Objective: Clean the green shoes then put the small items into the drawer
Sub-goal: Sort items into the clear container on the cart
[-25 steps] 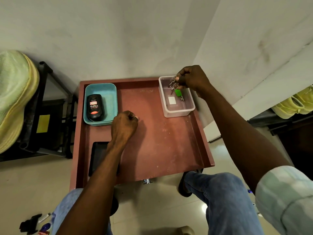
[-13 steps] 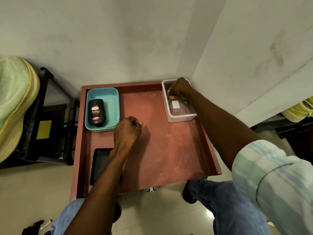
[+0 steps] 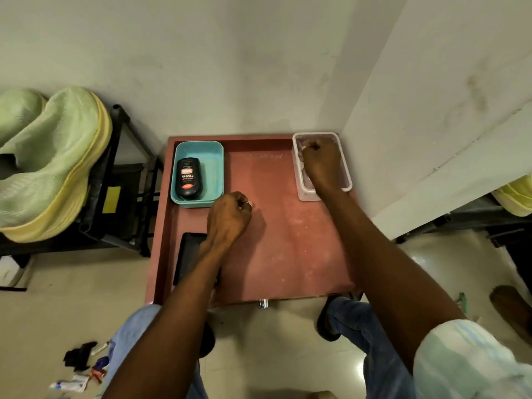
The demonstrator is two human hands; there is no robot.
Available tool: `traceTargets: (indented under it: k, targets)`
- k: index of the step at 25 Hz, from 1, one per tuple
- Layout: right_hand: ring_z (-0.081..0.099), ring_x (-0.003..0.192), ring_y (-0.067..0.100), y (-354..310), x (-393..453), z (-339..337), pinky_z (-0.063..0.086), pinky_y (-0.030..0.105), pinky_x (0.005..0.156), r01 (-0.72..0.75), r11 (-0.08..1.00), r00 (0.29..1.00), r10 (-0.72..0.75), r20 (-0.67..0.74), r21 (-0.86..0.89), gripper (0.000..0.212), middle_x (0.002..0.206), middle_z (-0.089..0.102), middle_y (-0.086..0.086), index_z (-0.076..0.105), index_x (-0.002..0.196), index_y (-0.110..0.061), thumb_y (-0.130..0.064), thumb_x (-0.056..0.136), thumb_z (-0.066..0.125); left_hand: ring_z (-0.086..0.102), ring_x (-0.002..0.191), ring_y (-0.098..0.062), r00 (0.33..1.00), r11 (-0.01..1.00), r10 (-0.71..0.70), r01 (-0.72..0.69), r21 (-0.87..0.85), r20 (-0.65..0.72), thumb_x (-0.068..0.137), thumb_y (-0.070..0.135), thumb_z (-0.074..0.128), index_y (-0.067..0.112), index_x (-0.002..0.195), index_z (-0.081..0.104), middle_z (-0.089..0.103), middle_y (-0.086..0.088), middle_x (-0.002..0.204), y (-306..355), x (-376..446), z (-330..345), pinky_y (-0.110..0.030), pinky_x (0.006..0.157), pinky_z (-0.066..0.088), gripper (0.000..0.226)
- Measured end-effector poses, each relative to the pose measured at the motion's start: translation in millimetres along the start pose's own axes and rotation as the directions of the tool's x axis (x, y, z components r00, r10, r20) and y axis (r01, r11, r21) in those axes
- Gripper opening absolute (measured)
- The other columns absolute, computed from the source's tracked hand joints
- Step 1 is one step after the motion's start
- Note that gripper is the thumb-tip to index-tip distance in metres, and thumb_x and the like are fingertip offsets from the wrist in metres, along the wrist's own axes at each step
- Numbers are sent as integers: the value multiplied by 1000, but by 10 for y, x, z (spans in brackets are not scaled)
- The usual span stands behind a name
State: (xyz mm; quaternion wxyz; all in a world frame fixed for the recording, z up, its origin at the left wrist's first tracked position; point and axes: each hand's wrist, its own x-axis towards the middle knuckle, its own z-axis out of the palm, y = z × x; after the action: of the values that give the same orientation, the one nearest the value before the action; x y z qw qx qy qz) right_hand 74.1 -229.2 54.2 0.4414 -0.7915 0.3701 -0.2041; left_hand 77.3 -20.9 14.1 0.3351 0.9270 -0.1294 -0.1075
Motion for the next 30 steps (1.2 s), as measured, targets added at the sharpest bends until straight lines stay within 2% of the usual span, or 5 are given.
traceTargets:
  k: [5,10,18,26,30]
  targets:
    - [69,78,26,14,-1145,346,57,43,79,-174,956,979,143,143,238,22,75,68,0,59,62,-25,-10,78,53,66,93,-28,995,998,-59,57,-31,-82,90,25,60,13,102,70,72,-8,100,-308,-461,-409,-35,81,52,20]
    - [55,63,24,152,-1984,688,56,48,69,-356,933,857,306,415,47,19,62,54,4,48,59,-17,-10,71,60,67,87,-27,957,970,-210,178,-168,-202,85,15,60,12,92,71,72,-7,88,-783,-761,-789,-34,77,52,13]
    - [67,97,34,-99,-2359,1066,58,41,82,-451,871,755,488,438,-192,57,112,68,12,59,118,-8,-31,69,76,67,83,-23,954,958,-237,198,-207,-186,85,12,58,12,88,71,73,-5,87,-956,-887,-901,-33,76,54,13]
    - [67,91,30,-157,-2332,1241,53,32,70,-507,862,753,452,477,-16,29,102,69,13,64,108,-5,-12,81,73,65,84,-19,941,953,-240,181,-245,-239,90,10,56,11,93,70,70,-3,91,-915,-768,-877,-28,73,51,15]
    - [65,80,27,-83,-2227,1115,59,42,76,-552,832,750,462,473,63,23,90,67,11,55,74,-15,-7,76,76,66,87,-21,917,945,-241,147,-291,-319,88,12,56,12,94,70,72,-3,93,-771,-640,-792,-37,81,55,16]
